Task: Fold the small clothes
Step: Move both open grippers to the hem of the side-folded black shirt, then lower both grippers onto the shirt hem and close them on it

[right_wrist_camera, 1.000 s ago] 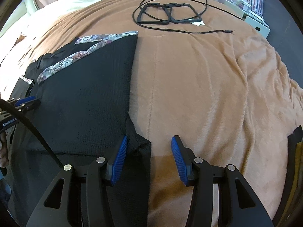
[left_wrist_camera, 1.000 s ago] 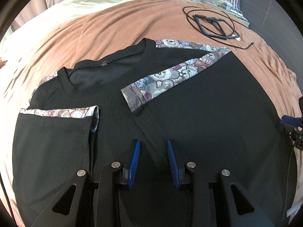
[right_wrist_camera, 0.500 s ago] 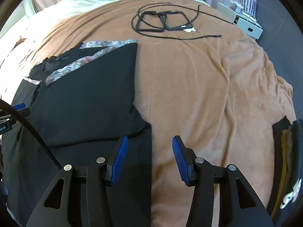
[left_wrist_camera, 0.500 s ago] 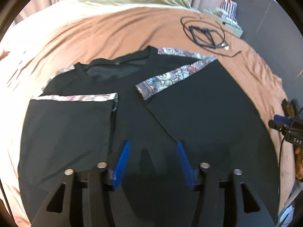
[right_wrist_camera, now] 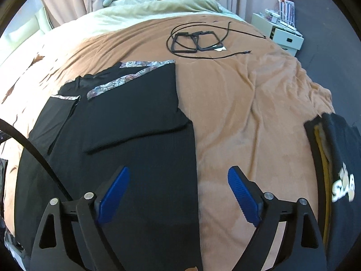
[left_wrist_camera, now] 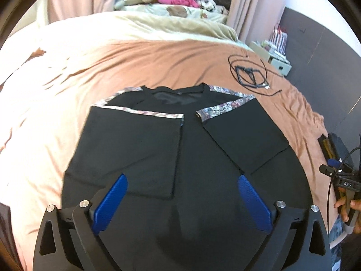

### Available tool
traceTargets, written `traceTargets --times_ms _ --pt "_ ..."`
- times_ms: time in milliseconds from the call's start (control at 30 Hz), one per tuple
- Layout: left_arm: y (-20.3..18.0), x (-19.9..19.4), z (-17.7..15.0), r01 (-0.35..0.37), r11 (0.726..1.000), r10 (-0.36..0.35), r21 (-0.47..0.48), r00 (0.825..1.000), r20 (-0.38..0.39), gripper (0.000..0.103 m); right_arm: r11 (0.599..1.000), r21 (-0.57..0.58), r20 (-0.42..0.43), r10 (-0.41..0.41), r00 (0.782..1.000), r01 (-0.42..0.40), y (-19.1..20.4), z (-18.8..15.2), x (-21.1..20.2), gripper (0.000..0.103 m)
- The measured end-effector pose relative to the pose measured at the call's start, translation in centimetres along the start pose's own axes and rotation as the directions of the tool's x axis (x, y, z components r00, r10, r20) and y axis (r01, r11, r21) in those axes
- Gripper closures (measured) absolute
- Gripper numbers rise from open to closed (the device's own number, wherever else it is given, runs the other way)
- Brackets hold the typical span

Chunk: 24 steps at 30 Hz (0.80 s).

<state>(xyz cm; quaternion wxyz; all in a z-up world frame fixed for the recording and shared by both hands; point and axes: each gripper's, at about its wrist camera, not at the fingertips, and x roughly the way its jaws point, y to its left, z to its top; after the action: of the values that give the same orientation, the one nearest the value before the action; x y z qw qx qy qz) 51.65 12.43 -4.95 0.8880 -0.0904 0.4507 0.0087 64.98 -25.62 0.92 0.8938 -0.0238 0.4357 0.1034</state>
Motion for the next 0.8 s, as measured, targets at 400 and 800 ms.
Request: traceTargets --times_ms 400,800 --pt "5.0 -10.2 -7.7 -0.038 0.997 0.045 -0.068 0.993 0.106 0.001 0.998 -0.041 0.113 0.042 0.993 -0.038 1.4 -7.8 -9.0 0.012" --pt "10.1 -16.6 -17.1 -0.025 0.988 0.044 -0.153 0.992 0.119 0.003 0.995 -0.057 0.127 0.086 0.988 -0.079 -0.1 -15.5 -13.1 0.012"
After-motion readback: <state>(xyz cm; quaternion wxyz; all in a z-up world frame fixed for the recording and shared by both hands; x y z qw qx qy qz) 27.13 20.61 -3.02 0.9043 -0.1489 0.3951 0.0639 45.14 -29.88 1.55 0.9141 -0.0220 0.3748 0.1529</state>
